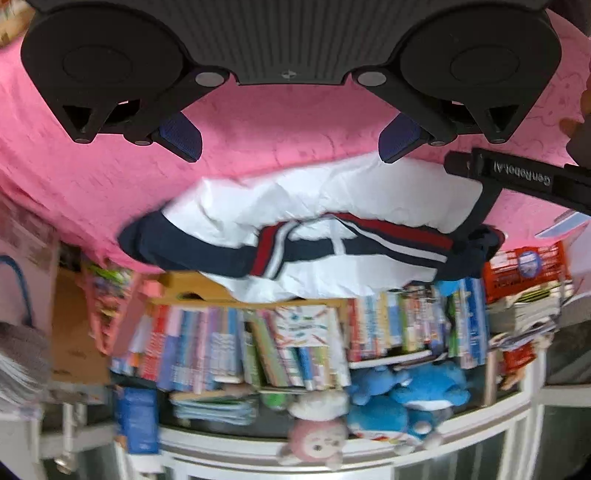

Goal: Fold clothes
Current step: 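Move both grippers toward the crumpled navy-and-white jacket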

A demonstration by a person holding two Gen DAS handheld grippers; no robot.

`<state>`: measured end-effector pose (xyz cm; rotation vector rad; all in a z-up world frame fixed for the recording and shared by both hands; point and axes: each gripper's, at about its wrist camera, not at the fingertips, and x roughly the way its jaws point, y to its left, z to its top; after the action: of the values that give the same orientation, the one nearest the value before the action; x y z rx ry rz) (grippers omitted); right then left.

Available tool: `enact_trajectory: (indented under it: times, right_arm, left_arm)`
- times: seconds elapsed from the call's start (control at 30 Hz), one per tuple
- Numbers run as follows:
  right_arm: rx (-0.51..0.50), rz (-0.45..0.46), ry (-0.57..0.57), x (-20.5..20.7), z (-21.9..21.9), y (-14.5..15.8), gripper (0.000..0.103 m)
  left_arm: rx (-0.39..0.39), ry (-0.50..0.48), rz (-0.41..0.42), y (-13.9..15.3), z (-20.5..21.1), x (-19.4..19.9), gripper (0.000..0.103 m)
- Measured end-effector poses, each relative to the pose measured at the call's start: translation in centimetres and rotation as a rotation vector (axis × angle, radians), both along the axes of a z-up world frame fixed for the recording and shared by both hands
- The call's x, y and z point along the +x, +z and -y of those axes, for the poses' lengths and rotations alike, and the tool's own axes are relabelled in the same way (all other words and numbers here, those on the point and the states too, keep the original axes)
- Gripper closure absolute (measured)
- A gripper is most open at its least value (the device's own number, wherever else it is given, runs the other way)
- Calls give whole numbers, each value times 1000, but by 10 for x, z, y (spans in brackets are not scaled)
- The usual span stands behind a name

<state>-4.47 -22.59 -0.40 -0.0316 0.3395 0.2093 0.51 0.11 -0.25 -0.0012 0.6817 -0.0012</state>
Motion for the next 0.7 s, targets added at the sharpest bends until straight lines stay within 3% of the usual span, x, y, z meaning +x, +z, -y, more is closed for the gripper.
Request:
enact_trajectory:
  times: [0.07, 0.2, 0.27, 0.37, 0.53, 0.7]
  right_arm:
    - [-29, 30, -20, 10, -5, -5, 0]
    - [-69, -128, -55, 87, -25, -24, 0]
    - [-44, -160, -55, 107, -26, -34, 0]
    - [-32, -194, -50, 118, -29, -47, 0]
    - [-105, -242, -80, 125, -38, -53, 0]
    - [-125, -292, -133, 129, -41, -58, 0]
  left_arm:
    - [13, -1, -5, -5, -3, 11, 0]
    - [39, -4, -15, -16, -8, 34, 0]
    - [53, -5, -21, -22, -10, 45, 0]
    - [79, -6, -21, -32, -11, 56, 0]
    - [81, -1, -11, -51, -10, 54, 0]
    - [65, 3, -5, -54, -13, 54, 0]
